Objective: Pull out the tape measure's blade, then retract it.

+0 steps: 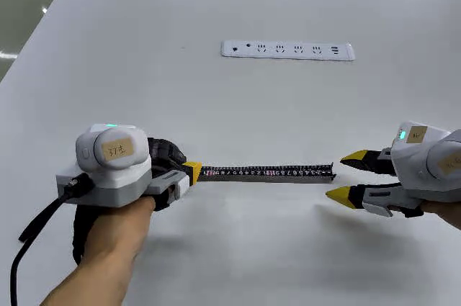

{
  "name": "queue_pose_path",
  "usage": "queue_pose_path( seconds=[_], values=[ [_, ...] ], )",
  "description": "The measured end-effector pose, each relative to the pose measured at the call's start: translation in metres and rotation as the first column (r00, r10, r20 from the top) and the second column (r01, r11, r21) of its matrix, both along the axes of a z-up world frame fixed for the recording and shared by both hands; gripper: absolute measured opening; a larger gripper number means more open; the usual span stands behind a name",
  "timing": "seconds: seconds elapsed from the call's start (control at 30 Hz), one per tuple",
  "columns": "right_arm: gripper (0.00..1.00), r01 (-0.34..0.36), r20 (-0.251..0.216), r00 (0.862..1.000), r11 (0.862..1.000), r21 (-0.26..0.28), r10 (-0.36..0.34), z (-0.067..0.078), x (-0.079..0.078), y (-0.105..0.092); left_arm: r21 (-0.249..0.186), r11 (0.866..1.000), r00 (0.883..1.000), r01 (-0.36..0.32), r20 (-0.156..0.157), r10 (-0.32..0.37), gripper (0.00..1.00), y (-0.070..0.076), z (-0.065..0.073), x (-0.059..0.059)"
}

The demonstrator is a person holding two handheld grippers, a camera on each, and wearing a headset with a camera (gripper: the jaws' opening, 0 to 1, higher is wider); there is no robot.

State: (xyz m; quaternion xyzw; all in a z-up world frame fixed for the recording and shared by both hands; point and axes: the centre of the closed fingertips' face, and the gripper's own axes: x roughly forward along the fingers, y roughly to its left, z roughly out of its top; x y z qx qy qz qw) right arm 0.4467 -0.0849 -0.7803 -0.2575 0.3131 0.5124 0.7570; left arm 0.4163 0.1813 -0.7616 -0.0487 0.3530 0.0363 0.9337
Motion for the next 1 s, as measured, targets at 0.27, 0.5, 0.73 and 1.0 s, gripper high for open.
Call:
queue_pose_path(
  seconds=[0.27,0.5,0.73,1.0],
  values=[
    [0.26,-0.03,-0.008,1.0,0.999,-0.018,0.03,-0.008,0.008,0.004,-0.011,1.0,1.0,-0.001,-0.002,0.001,0.73,0.001,-0.001,0.006],
    [0.22,-0.05,-0.021,0.999,0.998,-0.028,0.049,-0.016,0.01,0.006,-0.01,1.0,1.0,0.007,-0.013,-0.007,0.71,0.0,-0.005,0.007],
    [0.18,-0.047,-0.027,0.999,0.999,-0.023,0.046,-0.02,0.013,0.008,-0.008,1.0,1.0,0.012,-0.021,-0.012,0.7,0.0,-0.007,0.009],
    [0.14,-0.038,-0.043,0.998,0.999,-0.011,0.038,-0.021,0.013,0.009,-0.01,1.0,1.0,0.011,-0.025,-0.012,0.68,0.001,-0.008,0.01]
  ],
)
